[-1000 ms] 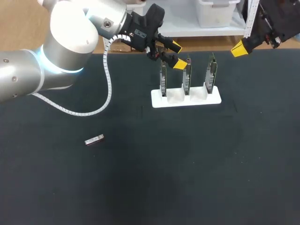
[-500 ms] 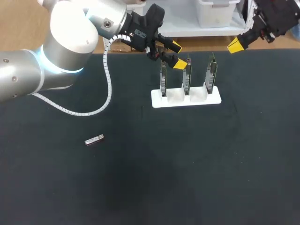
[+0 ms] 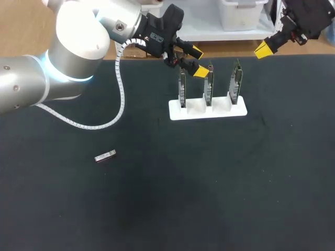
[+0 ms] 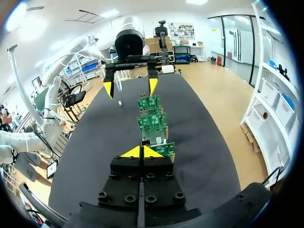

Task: Pick up the optical module with the left hand, and insert it into the network port with the right hand.

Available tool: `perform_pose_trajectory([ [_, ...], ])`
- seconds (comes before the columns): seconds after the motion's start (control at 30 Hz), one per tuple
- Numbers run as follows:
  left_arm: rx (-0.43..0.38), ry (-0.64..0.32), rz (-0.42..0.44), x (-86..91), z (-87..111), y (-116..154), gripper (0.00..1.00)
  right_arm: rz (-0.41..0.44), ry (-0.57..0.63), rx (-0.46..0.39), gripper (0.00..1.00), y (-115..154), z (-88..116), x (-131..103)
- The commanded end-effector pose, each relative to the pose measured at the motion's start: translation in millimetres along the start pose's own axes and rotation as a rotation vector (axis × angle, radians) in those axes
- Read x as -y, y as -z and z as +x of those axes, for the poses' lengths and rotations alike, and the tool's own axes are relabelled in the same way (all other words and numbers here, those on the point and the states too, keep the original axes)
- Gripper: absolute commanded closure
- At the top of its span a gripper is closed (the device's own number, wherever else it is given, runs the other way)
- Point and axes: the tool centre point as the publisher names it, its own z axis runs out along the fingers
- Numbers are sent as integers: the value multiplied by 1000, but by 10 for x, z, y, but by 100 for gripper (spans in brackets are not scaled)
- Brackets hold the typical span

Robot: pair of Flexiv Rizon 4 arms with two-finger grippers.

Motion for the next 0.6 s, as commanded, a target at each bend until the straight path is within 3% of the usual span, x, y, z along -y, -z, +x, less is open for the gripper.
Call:
perform_pose_trajectory([
  [0.03,-6,2,3,-22,-13,-7,0,43,-5,6,100,-7,-5,-58],
  [0.6,-6,2,3,-22,-13,-7,0,61,-10,7,100,-42,-16,-248],
])
